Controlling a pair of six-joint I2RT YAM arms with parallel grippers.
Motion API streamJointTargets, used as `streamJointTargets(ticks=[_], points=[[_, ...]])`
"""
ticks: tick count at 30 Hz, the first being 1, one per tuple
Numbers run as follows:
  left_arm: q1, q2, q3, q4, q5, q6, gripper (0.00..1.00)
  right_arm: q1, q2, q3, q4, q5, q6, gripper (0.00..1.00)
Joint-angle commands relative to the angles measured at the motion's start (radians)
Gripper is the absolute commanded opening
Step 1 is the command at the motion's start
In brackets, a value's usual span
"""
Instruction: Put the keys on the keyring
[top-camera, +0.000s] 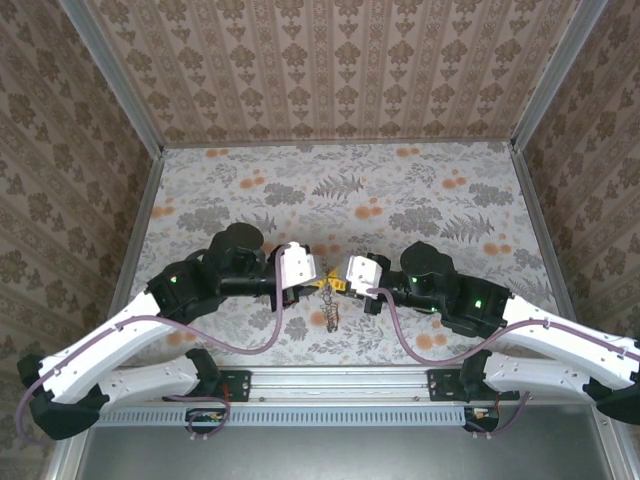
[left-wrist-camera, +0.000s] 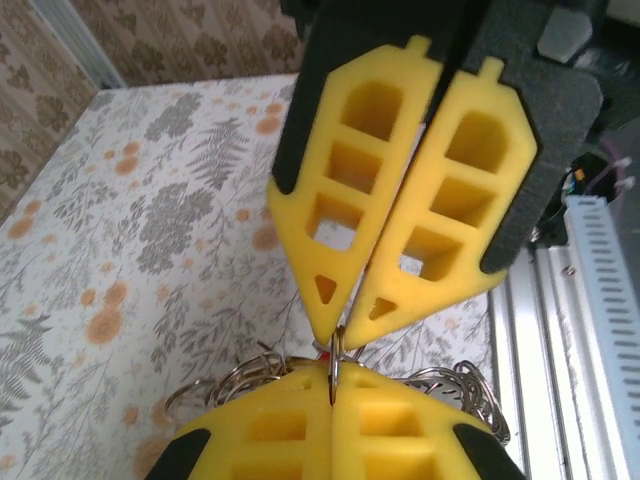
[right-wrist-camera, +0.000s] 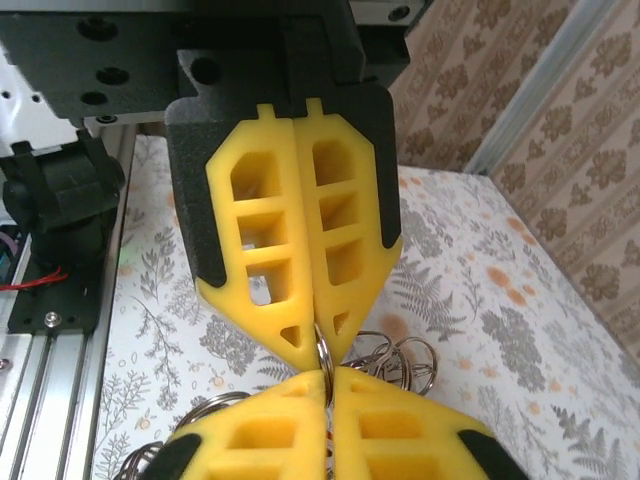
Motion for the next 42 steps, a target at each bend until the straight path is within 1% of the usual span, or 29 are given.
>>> streamJointTargets(ticks=[1,3,8,13,18,19,23,28,33,42], points=[[0.032,-0.042,-0.026,0.082,0.077,-0.048,0.0,0.005,-0.028,-0.009,0.057,-0.081,0.014,0.18],[0.045,-0.055,-0.039,0.107,0.106,-0.061,0.0,0.005,-0.028,-0.009,0.058,-0.085,0.019,0.21],[0.076,-0.08,-0.071,0.157,0.178,-0.074,0.0,0.005,-0.021,-0.004,0.063,-0.059,0.042,0.26],[0.1,-0.117,-0.088,0.211,0.256,-0.099,0.0,-0.001,-0.025,-0.008,0.073,-0.065,0.08,0.26],[0.122,-0.147,-0.104,0.239,0.279,-0.122,0.0,-0.014,-0.044,-0.046,0.118,-0.104,0.103,0.3],[0.129,-0.149,-0.106,0.245,0.317,-0.128,0.0,-0.015,-0.046,-0.048,0.118,-0.107,0.105,0.3],[0.145,-0.153,-0.119,0.283,0.366,-0.149,0.0,-0.02,-0.051,-0.049,0.117,-0.112,0.11,0.29],[0.156,-0.152,-0.121,0.289,0.382,-0.16,0.0,-0.021,-0.072,-0.066,0.152,-0.114,0.114,0.28],[0.16,-0.15,-0.124,0.284,0.379,-0.16,0.0,-0.021,-0.095,-0.085,0.189,-0.179,0.112,0.27],[0.162,-0.145,-0.116,0.275,0.371,-0.154,0.0,-0.02,-0.062,-0.066,0.213,-0.203,0.123,0.26]])
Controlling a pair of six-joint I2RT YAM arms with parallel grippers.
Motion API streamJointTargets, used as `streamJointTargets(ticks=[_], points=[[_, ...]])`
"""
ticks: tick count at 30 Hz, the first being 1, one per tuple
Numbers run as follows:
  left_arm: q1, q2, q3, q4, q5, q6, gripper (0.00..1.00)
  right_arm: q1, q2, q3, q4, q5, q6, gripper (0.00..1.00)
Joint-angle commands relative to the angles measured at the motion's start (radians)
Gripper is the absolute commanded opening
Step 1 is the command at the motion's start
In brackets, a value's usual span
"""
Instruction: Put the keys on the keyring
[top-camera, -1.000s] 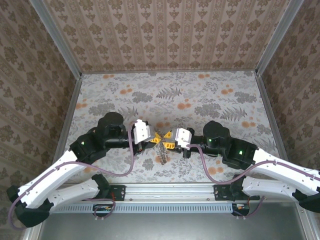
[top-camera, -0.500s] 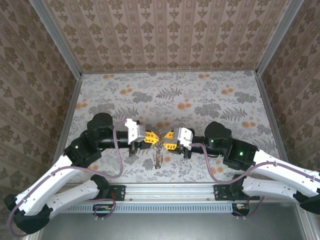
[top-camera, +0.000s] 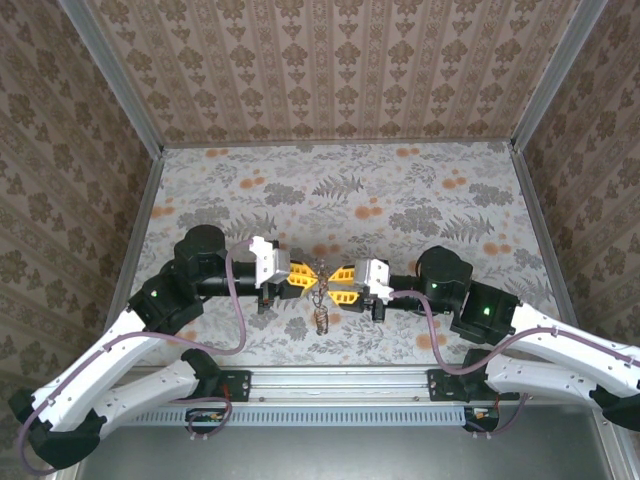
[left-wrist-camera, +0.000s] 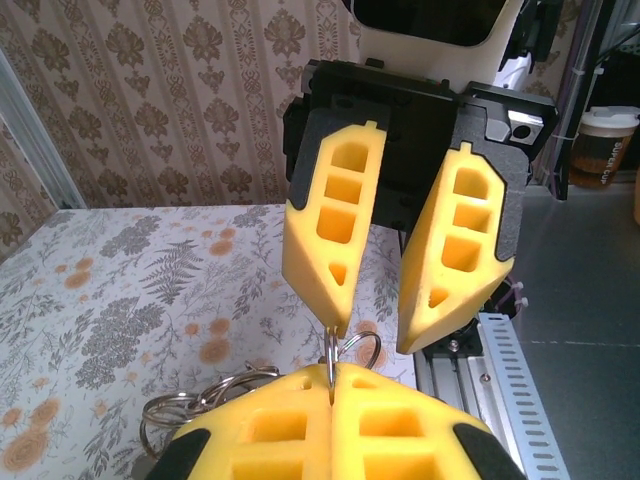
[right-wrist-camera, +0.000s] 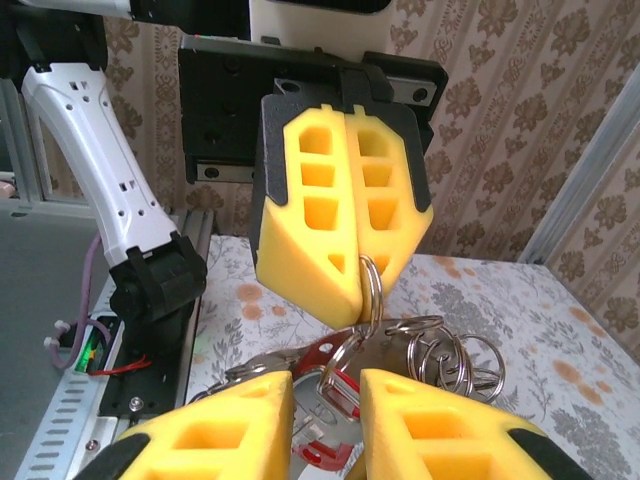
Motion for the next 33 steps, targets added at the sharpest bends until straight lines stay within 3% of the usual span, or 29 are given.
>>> streamJointTargets(ticks=[1,5,9,14,18,22,33], points=[[0.007,-0.006,0.006,0.044,0.022,-0.015,0.0,-0.007,0.016,0.016,0.04,-0.032,0.019,0.25],[0.007,-0.006,0.007,0.041,0.022,-0.013,0.0,-0.008,0.042,0.03,0.044,-0.021,0.022,0.2],[0.008,-0.009,0.003,0.057,0.027,-0.022,0.0,-0.012,0.067,0.042,0.035,-0.007,0.022,0.05],[0.014,-0.016,-0.051,0.205,0.05,-0.106,0.0,-0.012,0.085,0.042,0.04,0.006,0.019,0.02],[0.016,-0.016,-0.076,0.267,0.065,-0.141,0.0,-0.012,0.098,0.052,0.035,0.035,0.02,0.02],[0.015,-0.021,-0.071,0.241,0.06,-0.136,0.0,-0.012,0.091,0.057,0.019,0.035,0.01,0.12],[0.018,-0.018,-0.04,0.158,0.1,-0.108,0.0,-0.011,-0.078,0.0,0.045,0.071,0.026,0.22]])
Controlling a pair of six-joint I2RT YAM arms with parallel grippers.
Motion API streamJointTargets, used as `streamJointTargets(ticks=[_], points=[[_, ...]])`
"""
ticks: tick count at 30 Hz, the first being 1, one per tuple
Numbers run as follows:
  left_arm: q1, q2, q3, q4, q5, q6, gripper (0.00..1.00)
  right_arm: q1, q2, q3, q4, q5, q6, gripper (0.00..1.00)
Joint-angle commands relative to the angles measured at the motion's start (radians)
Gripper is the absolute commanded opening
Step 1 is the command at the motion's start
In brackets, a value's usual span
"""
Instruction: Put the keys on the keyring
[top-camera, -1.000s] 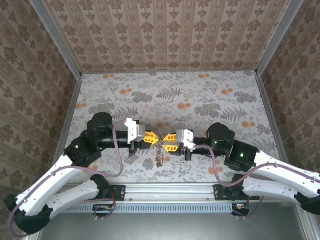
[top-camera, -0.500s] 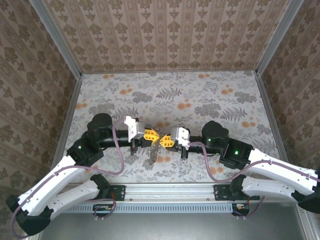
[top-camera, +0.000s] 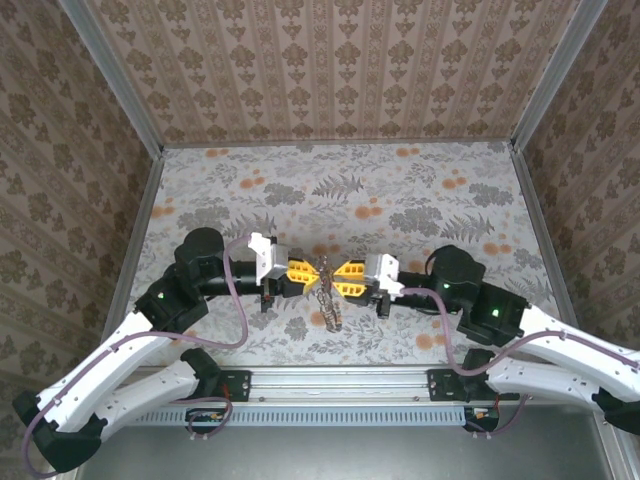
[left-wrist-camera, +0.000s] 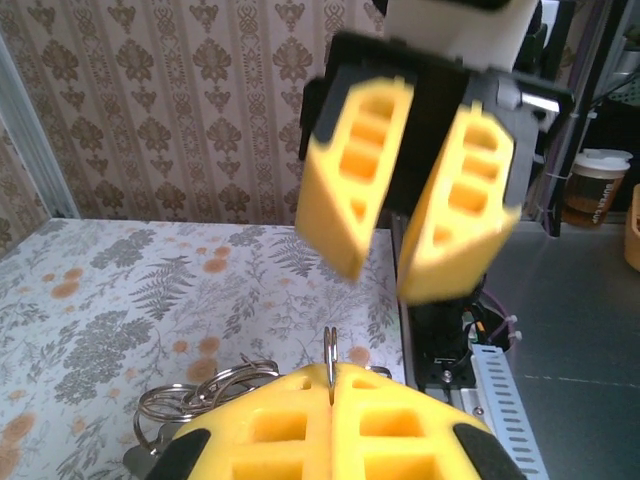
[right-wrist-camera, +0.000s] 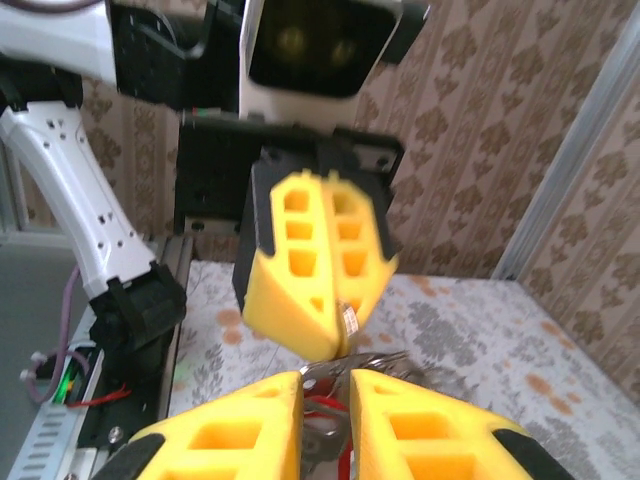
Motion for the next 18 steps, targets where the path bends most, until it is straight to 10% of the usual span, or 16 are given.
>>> streamJointTargets(ticks=[1,18], points=[[-0.006,-0.003,0.039,0.015,0.061,0.0,0.0,-0.003,-0.02,-0.008,0.03,0.035,0.006,0.22],[-0.006,0.012,0.054,-0.016,0.087,0.023,0.0,-0.002,0.115,0.047,0.022,-0.046,0.015,0.21]])
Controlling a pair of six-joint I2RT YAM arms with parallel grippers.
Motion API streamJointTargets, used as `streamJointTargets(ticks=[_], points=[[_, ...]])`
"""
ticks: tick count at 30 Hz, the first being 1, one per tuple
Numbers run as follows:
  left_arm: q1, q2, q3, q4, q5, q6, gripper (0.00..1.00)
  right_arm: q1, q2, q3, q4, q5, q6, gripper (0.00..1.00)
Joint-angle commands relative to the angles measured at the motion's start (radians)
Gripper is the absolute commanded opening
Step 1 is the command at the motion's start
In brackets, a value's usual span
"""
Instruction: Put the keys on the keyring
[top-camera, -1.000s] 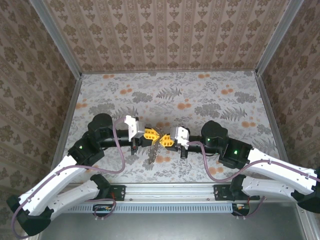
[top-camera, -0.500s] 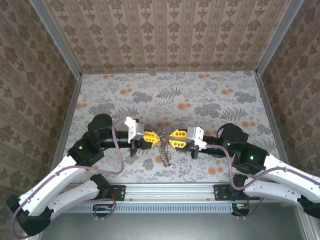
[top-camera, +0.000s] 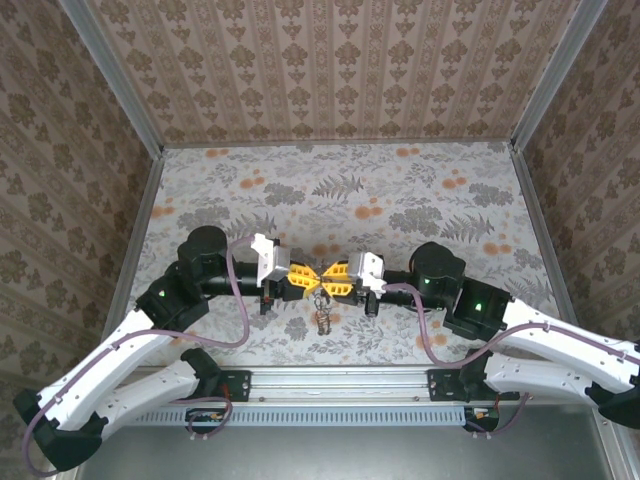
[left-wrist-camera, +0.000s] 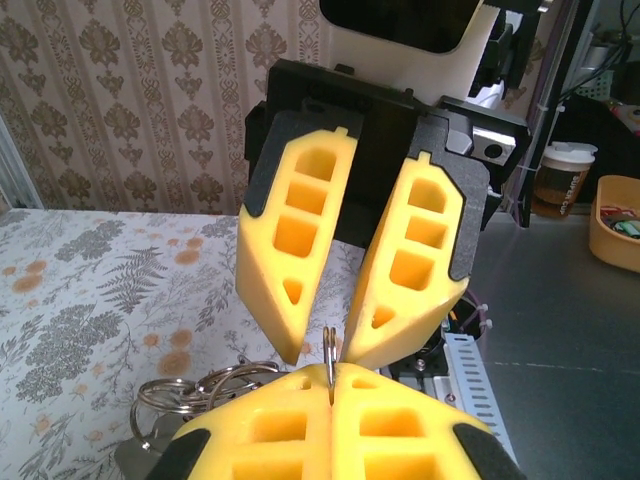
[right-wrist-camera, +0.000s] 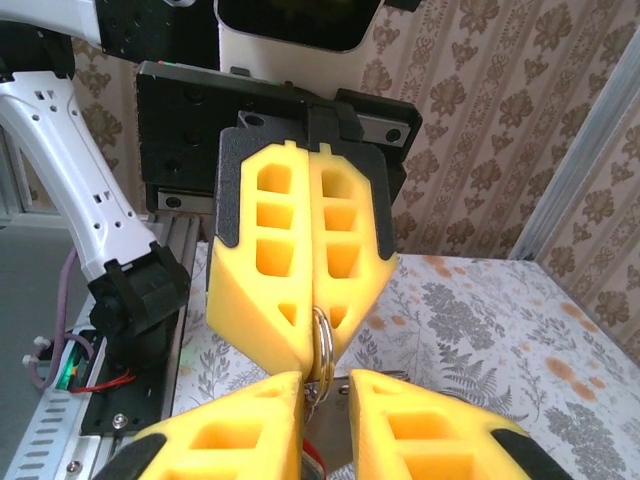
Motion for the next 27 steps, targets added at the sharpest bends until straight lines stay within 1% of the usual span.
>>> streamJointTargets(ticks=[1,3,7,9,11,12,13,16,20,27], points=[[-0.007,-0.003,0.041,0.02,0.039,0.021,0.0,-0.003,0.014,0.039,0.001,-0.027,0.009,0.2],[-0.007,-0.003,0.044,0.019,0.041,0.021,0.0,-0.004,0.025,0.046,-0.009,-0.025,0.008,0.16],[-0.007,-0.004,0.052,0.004,0.026,0.028,0.0,-0.004,0.037,0.061,-0.033,-0.013,0.001,0.0],[-0.006,-0.003,0.065,-0.037,-0.024,0.042,0.0,-0.005,0.034,0.066,-0.048,0.004,-0.006,0.0],[-0.009,0.0,0.092,-0.115,-0.09,0.079,0.0,-0.004,0.03,0.077,-0.078,0.038,-0.023,0.0],[-0.012,0.0,0.106,-0.156,-0.136,0.095,0.03,-0.004,0.026,0.088,-0.103,0.063,-0.038,0.0],[-0.016,0.0,0.122,-0.193,-0.19,0.109,0.09,-0.004,0.025,0.097,-0.136,0.092,-0.05,0.0],[-0.031,0.005,0.163,-0.283,-0.276,0.146,0.2,-0.004,0.04,0.149,-0.236,0.183,-0.093,0.0],[-0.076,0.031,0.21,-0.347,-0.368,0.177,0.28,-0.004,0.077,0.216,-0.335,0.253,-0.129,0.0],[-0.149,0.114,0.246,-0.346,-0.452,0.209,0.3,-0.001,0.121,0.267,-0.392,0.245,-0.137,0.0]])
